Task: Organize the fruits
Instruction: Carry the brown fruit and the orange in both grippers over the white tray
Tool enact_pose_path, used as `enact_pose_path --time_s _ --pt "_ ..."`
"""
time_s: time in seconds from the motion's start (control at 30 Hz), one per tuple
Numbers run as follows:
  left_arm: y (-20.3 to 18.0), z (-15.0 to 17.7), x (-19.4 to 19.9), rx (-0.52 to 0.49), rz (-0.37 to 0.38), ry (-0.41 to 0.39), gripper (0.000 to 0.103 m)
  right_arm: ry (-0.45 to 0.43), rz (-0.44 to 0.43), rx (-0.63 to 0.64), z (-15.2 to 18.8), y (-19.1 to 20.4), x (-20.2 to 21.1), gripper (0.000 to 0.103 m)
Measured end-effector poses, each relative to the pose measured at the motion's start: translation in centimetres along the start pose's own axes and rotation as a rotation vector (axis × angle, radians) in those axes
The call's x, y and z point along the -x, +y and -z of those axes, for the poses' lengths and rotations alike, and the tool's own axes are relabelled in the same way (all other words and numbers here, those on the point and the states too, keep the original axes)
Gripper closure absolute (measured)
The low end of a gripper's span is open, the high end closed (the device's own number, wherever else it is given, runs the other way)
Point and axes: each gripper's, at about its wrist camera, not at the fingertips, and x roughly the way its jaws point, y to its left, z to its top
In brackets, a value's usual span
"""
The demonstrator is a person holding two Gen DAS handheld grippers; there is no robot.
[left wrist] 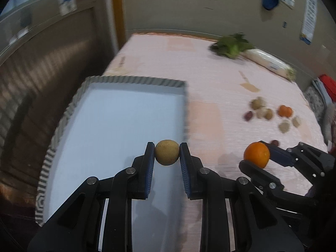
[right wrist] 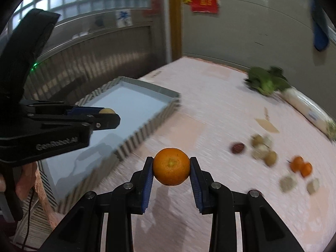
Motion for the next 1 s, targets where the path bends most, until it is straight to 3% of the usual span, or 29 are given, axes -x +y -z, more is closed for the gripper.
enact_pose_path --time_s 0.4,0.67,1.0 --pt "7.3 1.3 -3.0 0.102 -0.064 0.075 0.080 0.036 -0.111 0.092 -3.8 6.4 -5.7 0.071" --pt "9.4 1.9 -4.1 0.135 -0.082 0.100 0.080 0.110 -0.154 0.150 -4.4 9.4 -9.6 0.070" --pt "10.5 1.7 -5.1 0.161 -0.102 0.126 0.080 0.161 -0.165 0.177 -4.1 10.3 -11.7 0.070"
